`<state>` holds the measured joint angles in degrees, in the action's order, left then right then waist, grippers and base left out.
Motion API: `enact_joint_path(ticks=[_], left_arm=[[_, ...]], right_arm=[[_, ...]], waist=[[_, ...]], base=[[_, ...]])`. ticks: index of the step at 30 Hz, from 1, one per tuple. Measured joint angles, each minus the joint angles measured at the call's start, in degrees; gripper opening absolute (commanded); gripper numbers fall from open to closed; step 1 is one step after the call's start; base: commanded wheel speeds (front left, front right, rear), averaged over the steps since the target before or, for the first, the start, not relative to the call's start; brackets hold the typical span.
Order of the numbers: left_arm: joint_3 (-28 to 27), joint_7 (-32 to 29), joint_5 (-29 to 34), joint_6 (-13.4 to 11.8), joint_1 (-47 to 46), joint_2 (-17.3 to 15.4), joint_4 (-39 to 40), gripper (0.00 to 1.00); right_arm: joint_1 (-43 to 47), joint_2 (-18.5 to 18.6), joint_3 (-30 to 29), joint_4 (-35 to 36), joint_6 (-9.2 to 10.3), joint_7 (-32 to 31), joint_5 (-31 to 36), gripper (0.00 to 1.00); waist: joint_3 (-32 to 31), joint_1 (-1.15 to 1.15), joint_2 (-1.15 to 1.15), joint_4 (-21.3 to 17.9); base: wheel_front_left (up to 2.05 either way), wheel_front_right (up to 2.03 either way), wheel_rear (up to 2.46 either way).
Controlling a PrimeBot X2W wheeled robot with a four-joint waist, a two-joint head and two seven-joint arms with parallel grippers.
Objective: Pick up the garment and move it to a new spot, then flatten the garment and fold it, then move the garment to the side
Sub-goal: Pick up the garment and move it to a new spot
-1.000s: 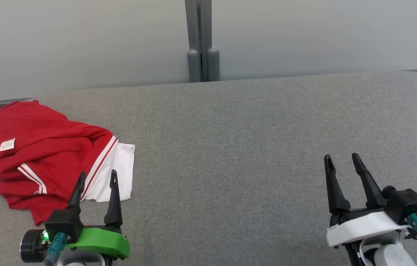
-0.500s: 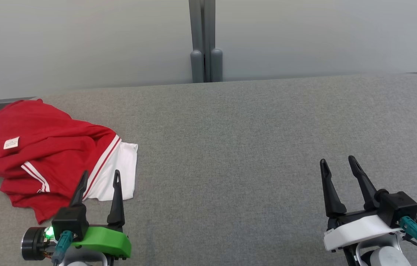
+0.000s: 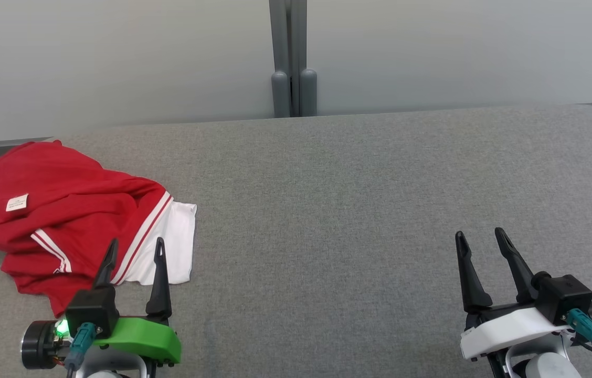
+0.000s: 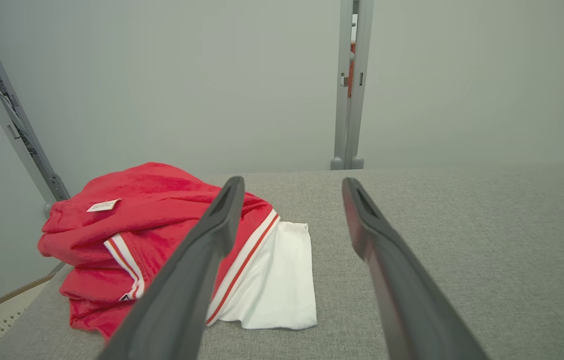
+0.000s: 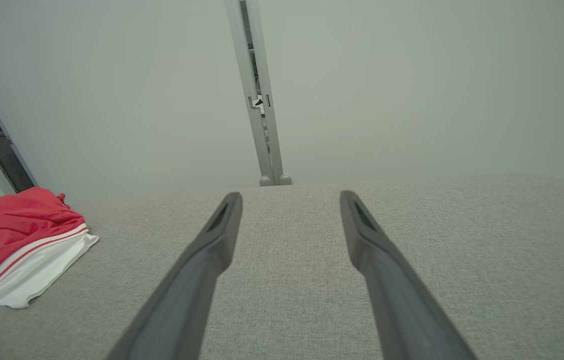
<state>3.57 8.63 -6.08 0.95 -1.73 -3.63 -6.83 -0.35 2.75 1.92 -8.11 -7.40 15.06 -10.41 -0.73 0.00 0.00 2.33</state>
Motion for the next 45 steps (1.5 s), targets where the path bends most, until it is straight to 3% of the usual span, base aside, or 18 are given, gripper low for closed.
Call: enact_joint_path(ticks=[23,45], left_arm=[[0.44,-0.92,-0.87,-1.03,0.29,-1.1,0.75,1.0],[-1.02,-1.23,-2.03,-2.46,0.81,-3.52,0.4,1.0]], right_arm=[[-0.18,0.0,0.07,-1.12,0.0,0.0,-0.27,1.0],[0.15,0.01,1.02,-1.59,0.0,0.0,-0.6,1.0]], waist=[[0.01,0.0,0.0,1.7],[-0.42,0.0,0.0,12.22]], base=[[0.0,0.0,0.0],[0.0,0.0,0.0]])
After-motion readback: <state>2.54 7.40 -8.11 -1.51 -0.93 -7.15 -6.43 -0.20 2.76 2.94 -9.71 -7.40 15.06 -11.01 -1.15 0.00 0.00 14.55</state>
